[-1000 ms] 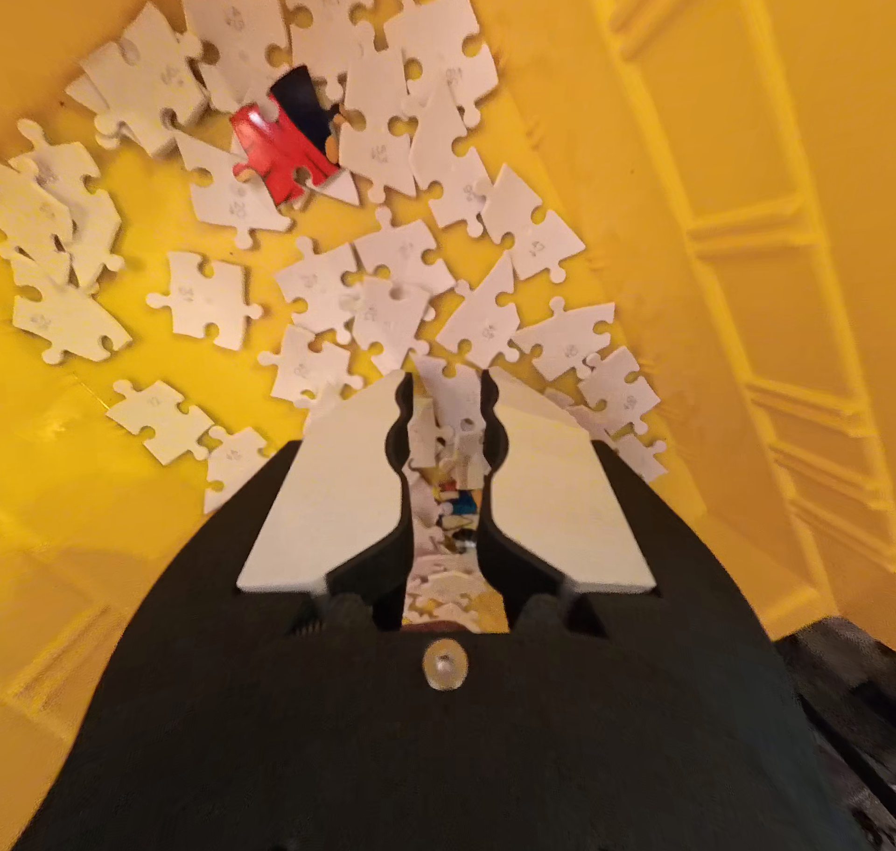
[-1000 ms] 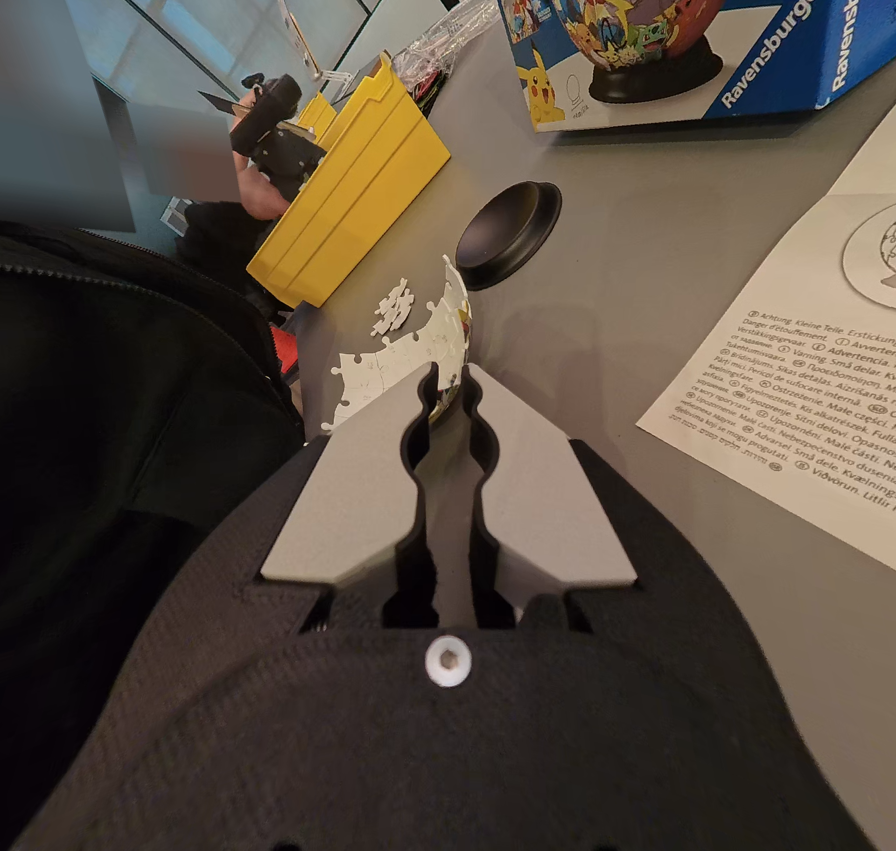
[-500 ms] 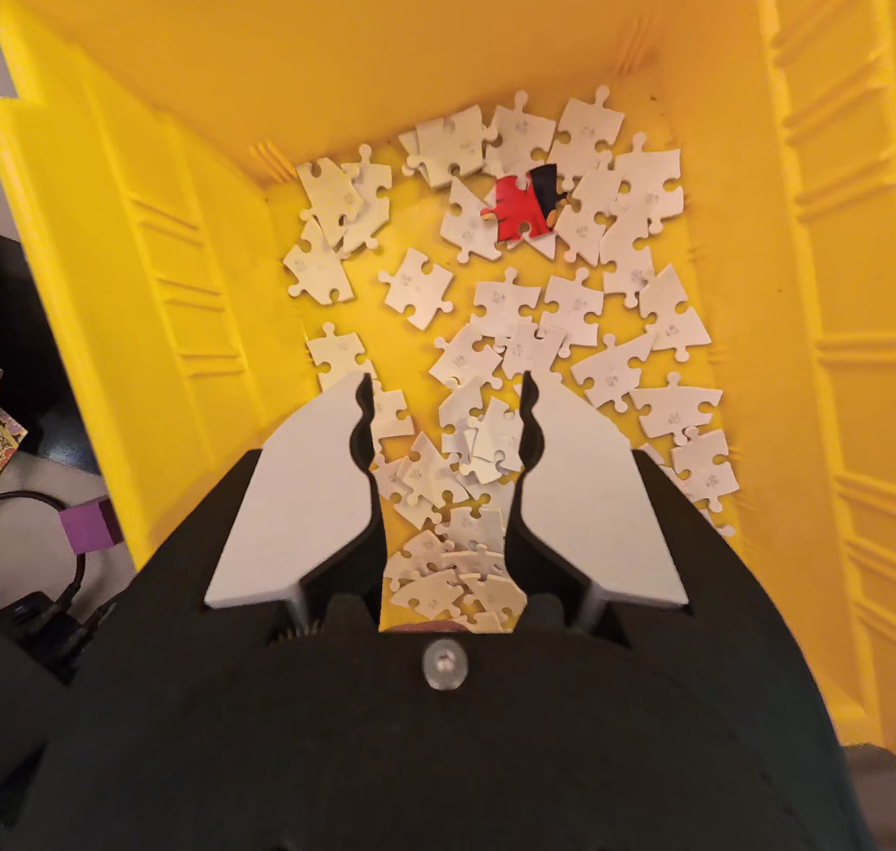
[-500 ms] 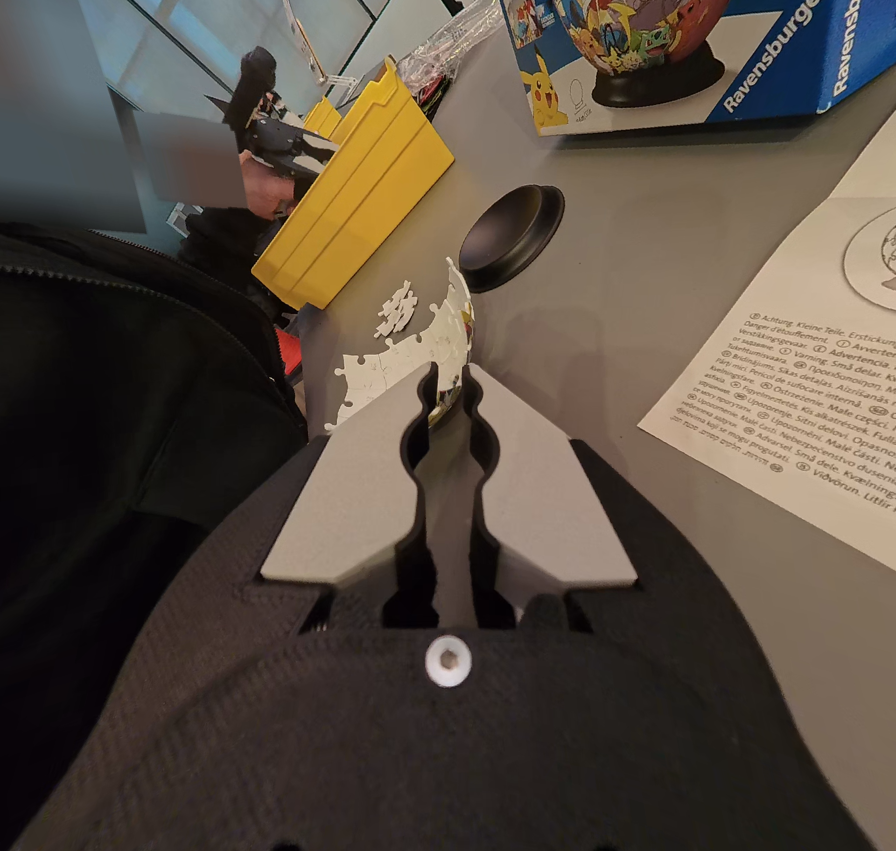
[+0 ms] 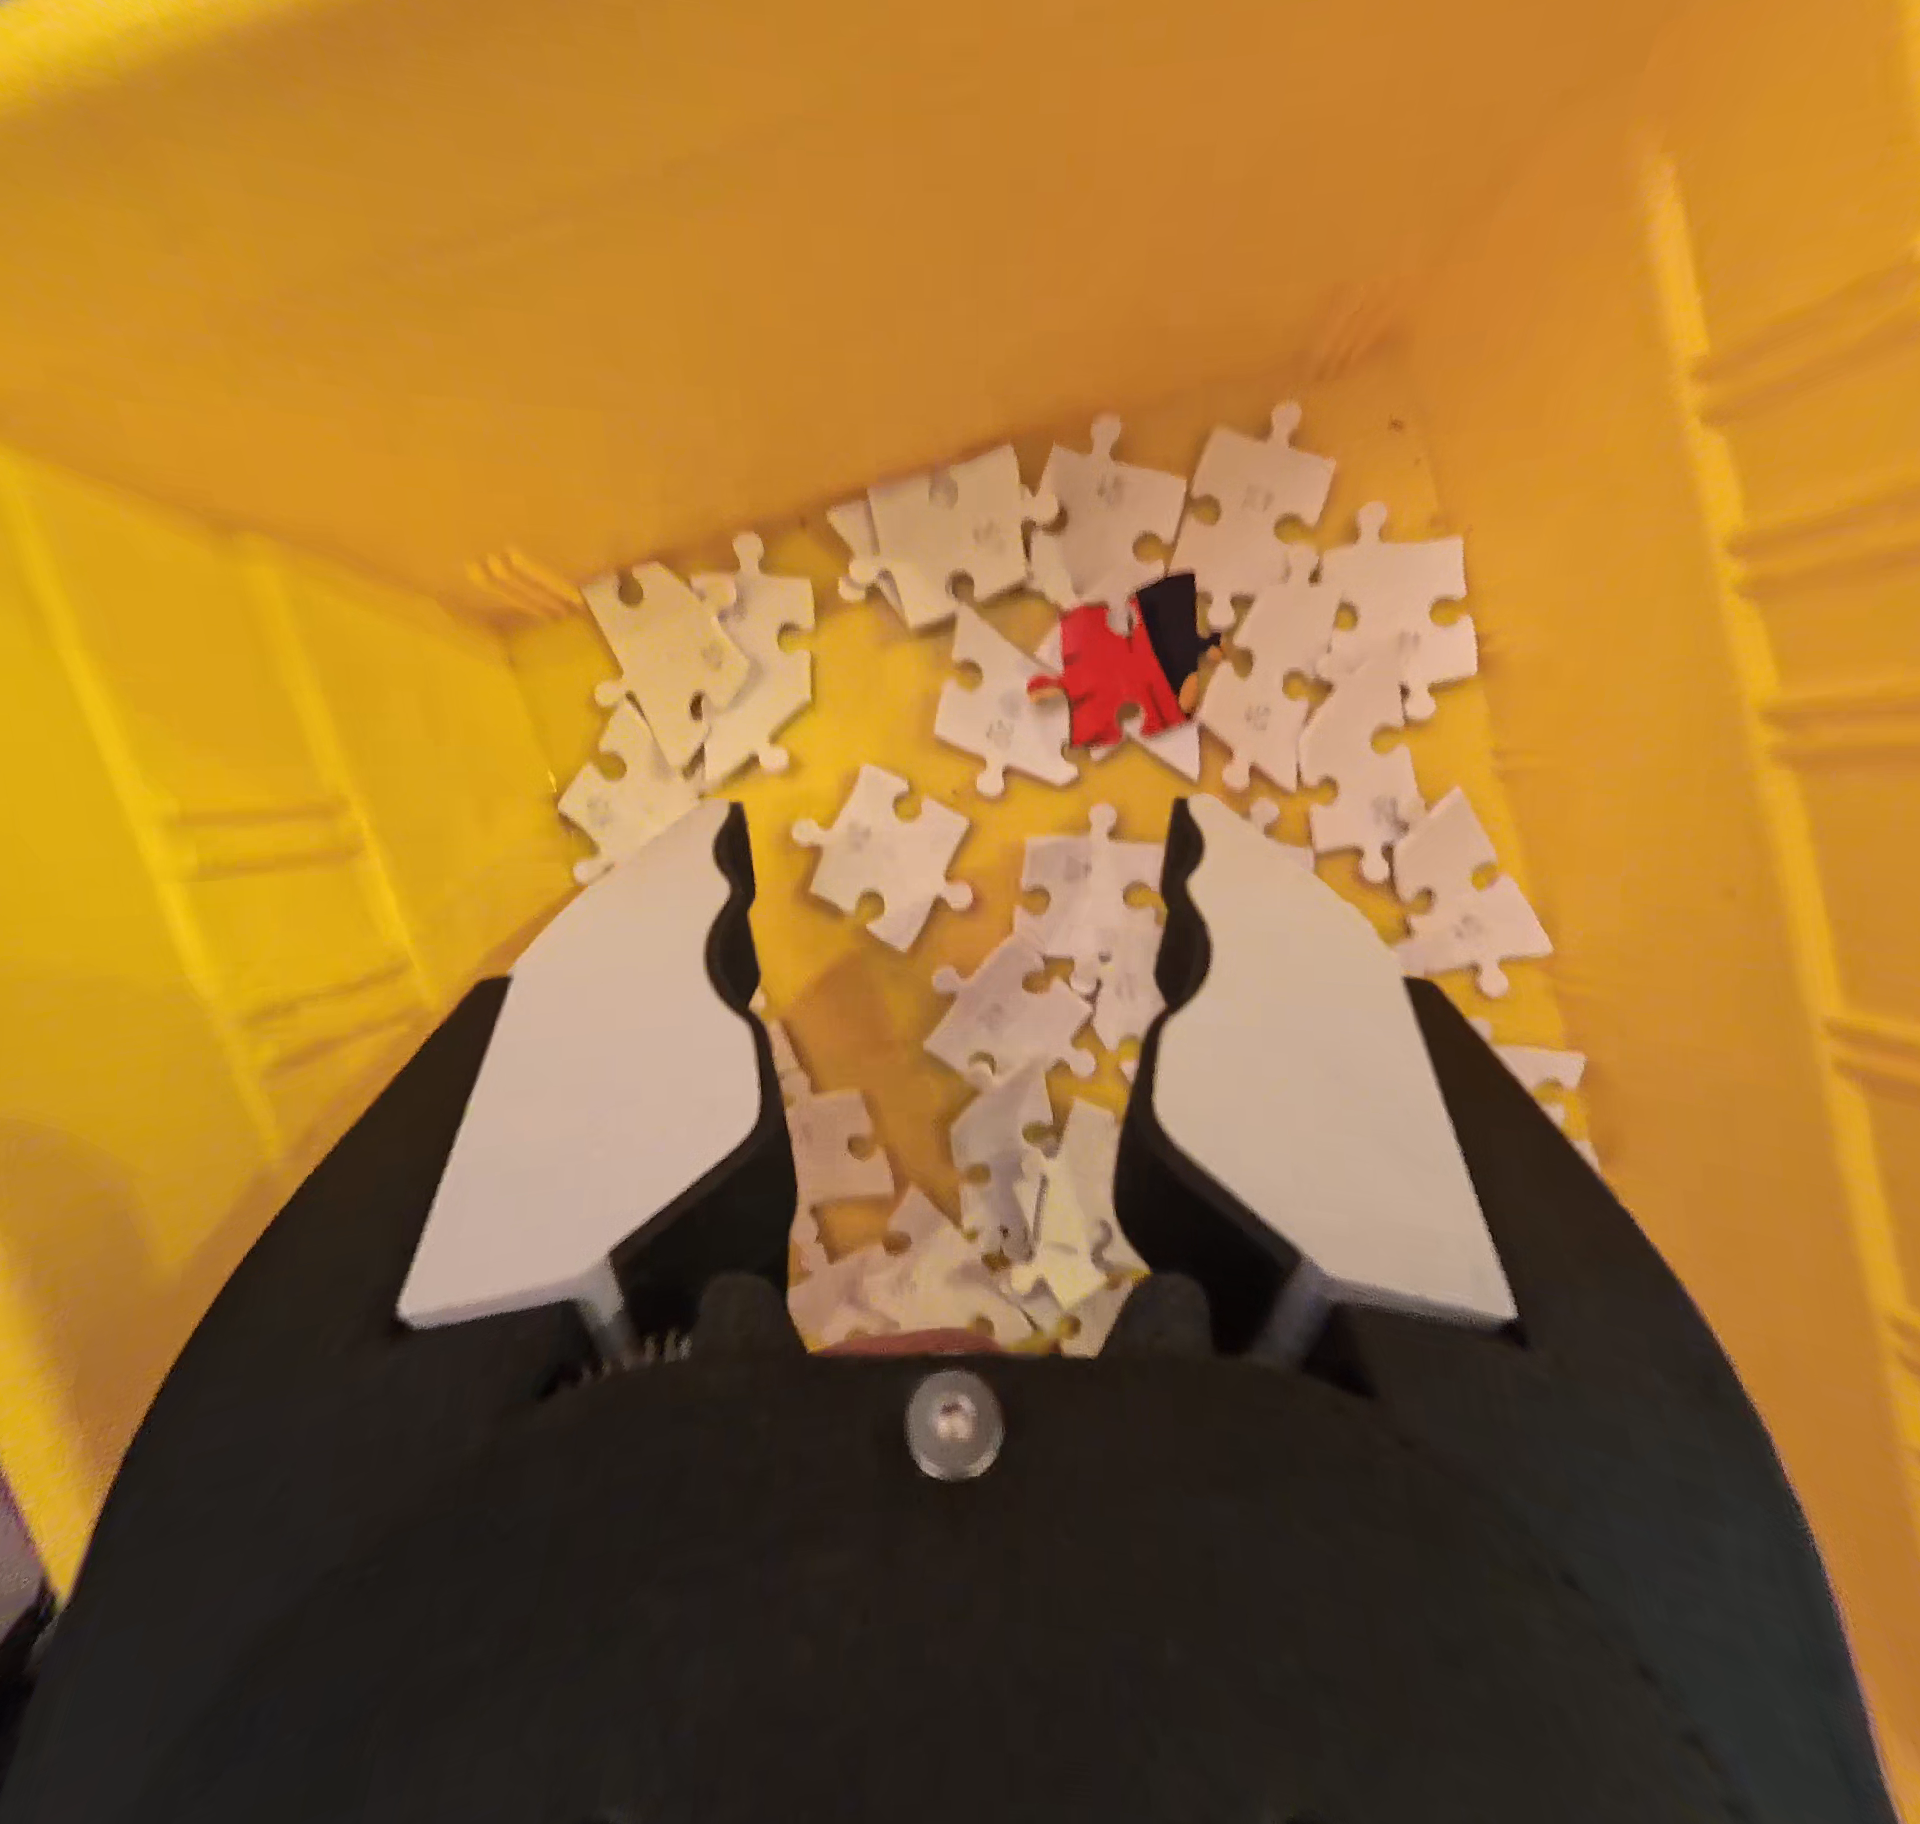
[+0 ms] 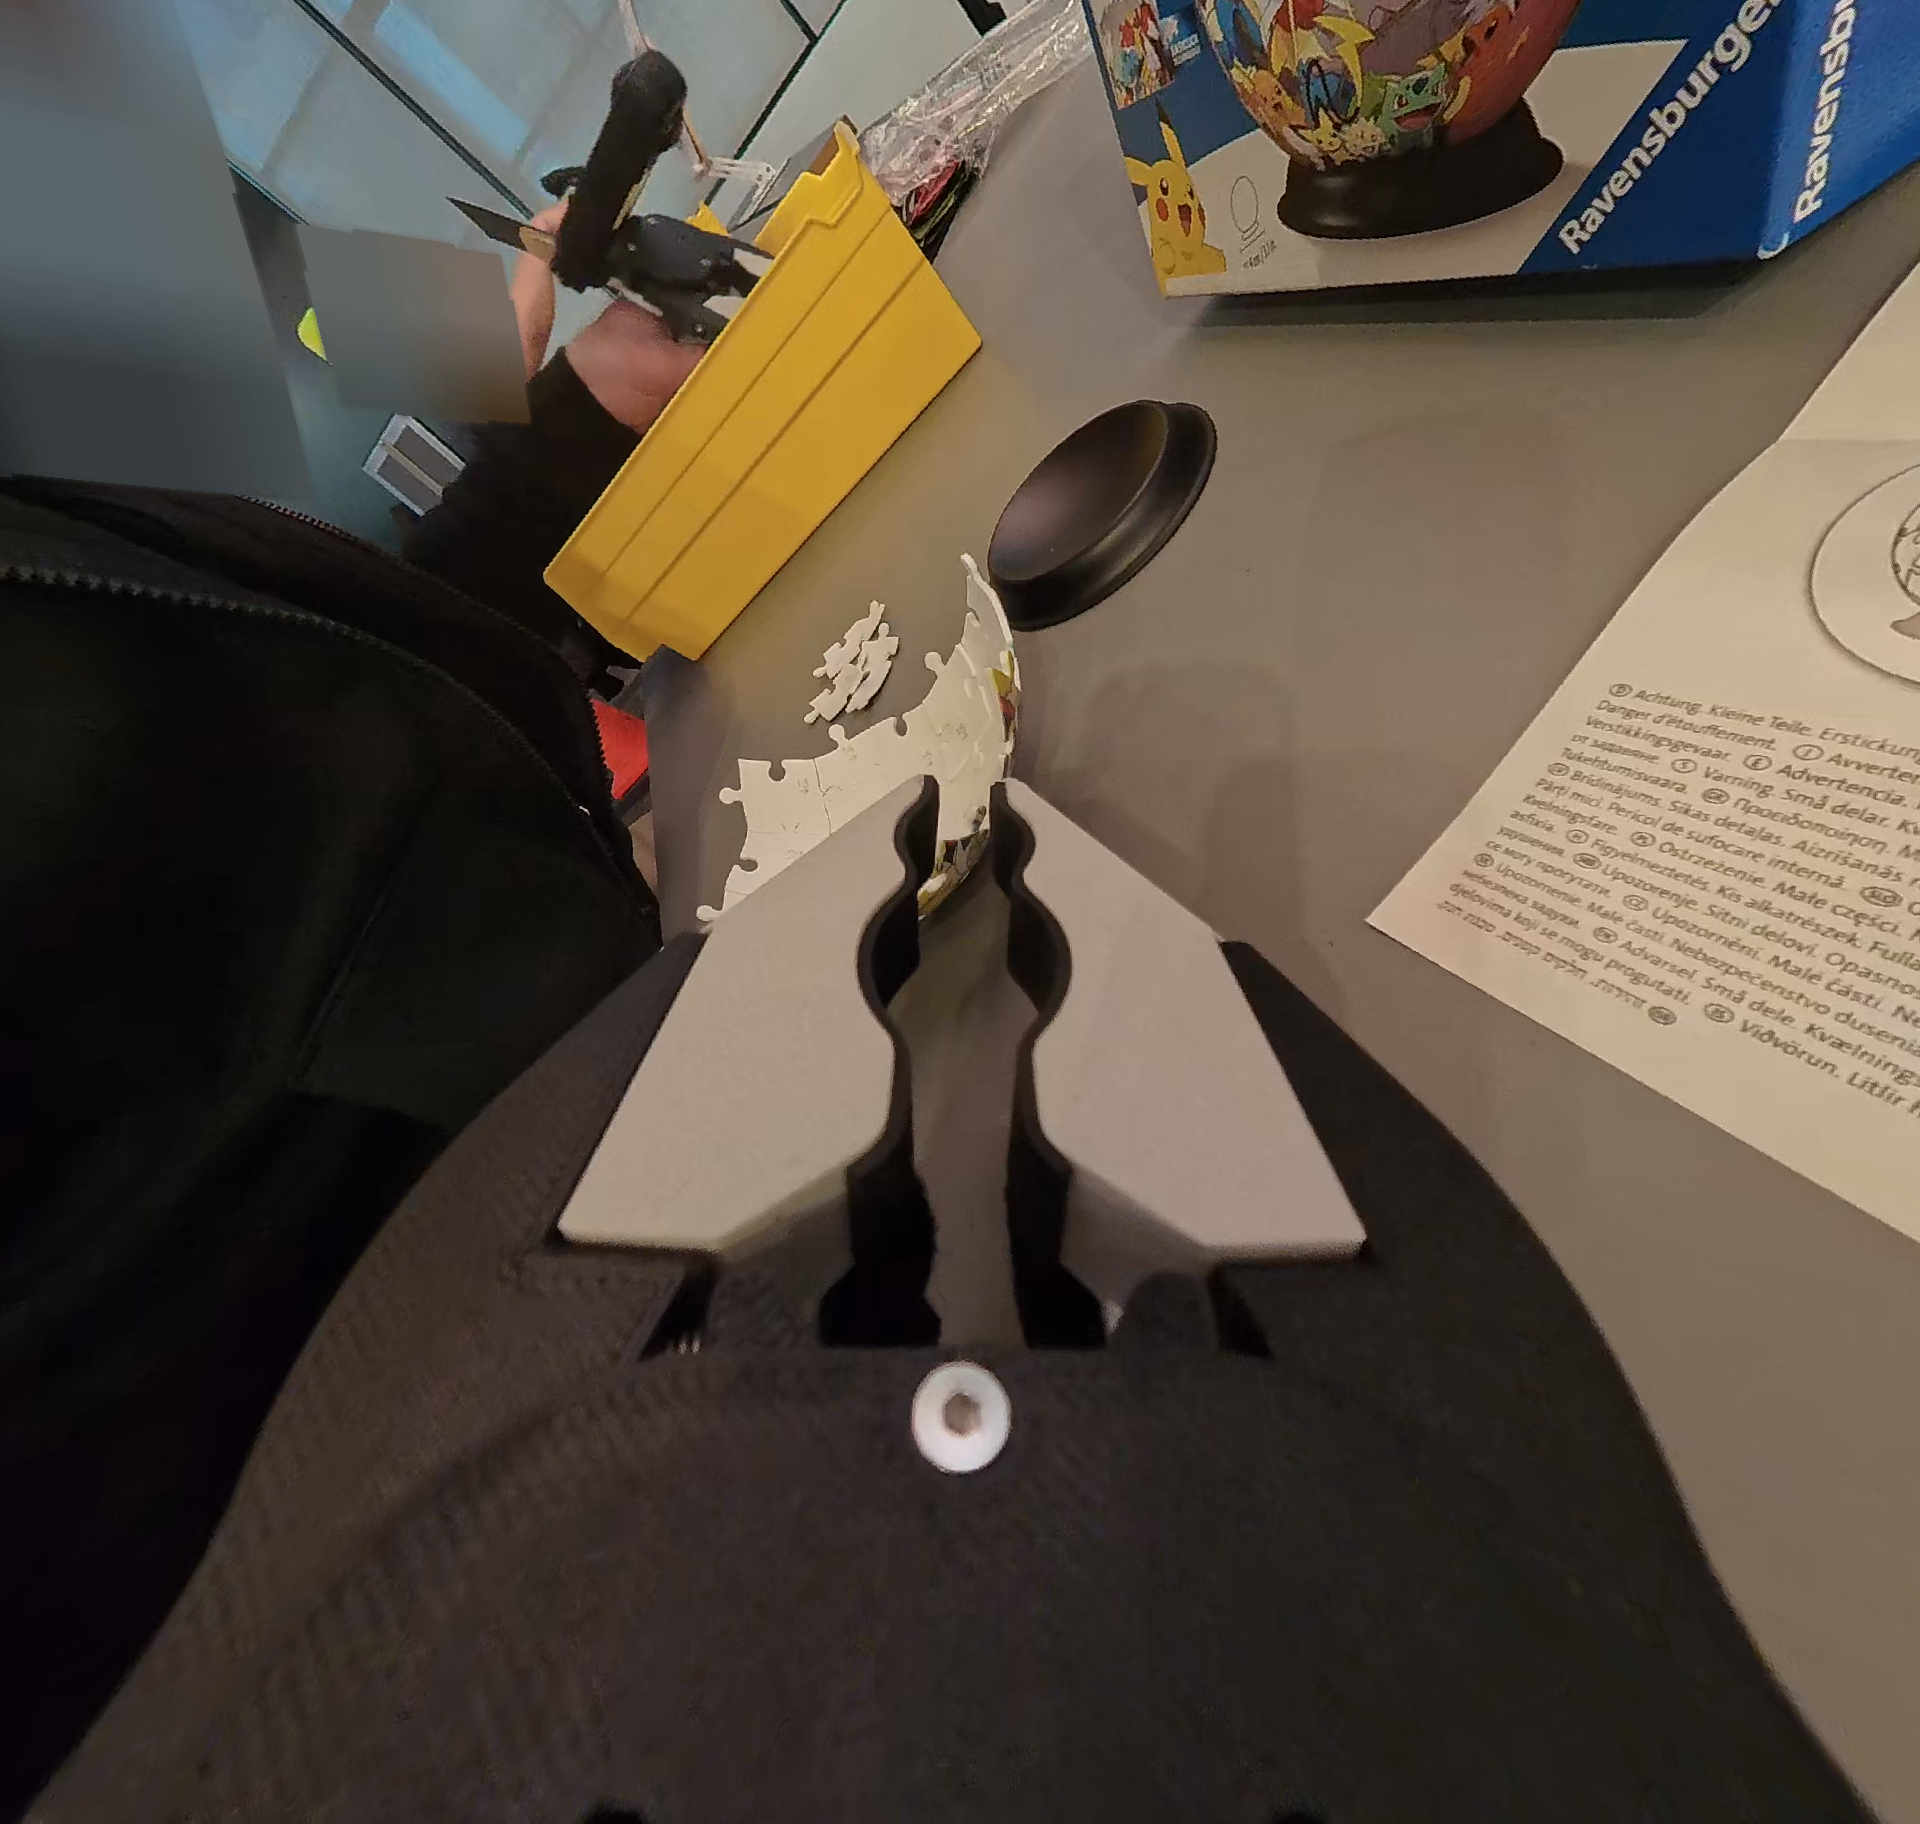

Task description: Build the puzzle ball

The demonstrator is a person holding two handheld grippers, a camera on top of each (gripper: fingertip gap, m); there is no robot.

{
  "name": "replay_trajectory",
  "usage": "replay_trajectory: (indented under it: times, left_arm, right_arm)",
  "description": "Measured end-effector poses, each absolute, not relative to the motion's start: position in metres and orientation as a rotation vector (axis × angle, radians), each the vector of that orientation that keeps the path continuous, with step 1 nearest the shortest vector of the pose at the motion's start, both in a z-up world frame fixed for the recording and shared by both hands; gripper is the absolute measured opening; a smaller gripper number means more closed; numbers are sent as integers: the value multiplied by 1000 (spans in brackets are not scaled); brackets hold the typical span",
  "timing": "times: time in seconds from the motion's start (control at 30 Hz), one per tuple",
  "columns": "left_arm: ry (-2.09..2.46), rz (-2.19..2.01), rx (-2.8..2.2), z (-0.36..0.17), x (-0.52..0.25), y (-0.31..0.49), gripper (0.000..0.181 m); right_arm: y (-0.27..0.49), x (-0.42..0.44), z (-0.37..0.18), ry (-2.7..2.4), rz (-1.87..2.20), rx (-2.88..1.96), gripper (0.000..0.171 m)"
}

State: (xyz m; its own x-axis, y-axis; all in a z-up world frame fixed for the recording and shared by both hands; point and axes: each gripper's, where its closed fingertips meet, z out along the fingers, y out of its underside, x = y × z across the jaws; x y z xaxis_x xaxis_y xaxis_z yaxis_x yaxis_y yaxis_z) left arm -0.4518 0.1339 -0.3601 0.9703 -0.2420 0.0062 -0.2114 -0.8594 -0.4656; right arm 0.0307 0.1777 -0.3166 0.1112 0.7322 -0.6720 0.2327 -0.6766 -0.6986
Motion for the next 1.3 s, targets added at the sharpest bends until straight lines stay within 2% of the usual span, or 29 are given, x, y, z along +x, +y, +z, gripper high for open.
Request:
replay_trajectory:
  times: [0.27, 0.37, 0.6, 0.67, 0.9, 1.13, 1.17, 1.3]
  left_arm:
    - [324, -109, -2705, -377, -459, 154, 88]
    - [281, -98, -2758, -377, -463, 142, 83]
    - [308, -55, -2732, -361, -457, 123, 86]
    - [371, -92, -2689, -356, -447, 124, 81]
    - [577, -183, -2618, -357, -413, 134, 83]
    - [693, -145, -2641, -376, -403, 141, 66]
    - [682, -157, -2635, -375, -402, 141, 56]
    - [634, -158, -2617, -369, -407, 142, 40]
  right_arm:
    - [178, 31, -315, -932, 1600, -1964, 8]
    - [178, 31, -314, -931, 1604, -1962, 8]
    - [178, 32, -314, -931, 1610, -1958, 8]
    - [178, 31, -314, -933, 1609, -1958, 9]
    - [178, 31, -314, -933, 1604, -1961, 9]
    - [178, 31, -315, -932, 1600, -1966, 9]
    - [178, 31, -315, -932, 1600, -1966, 9]
    - [178, 31, -315, -930, 1601, -1968, 9]
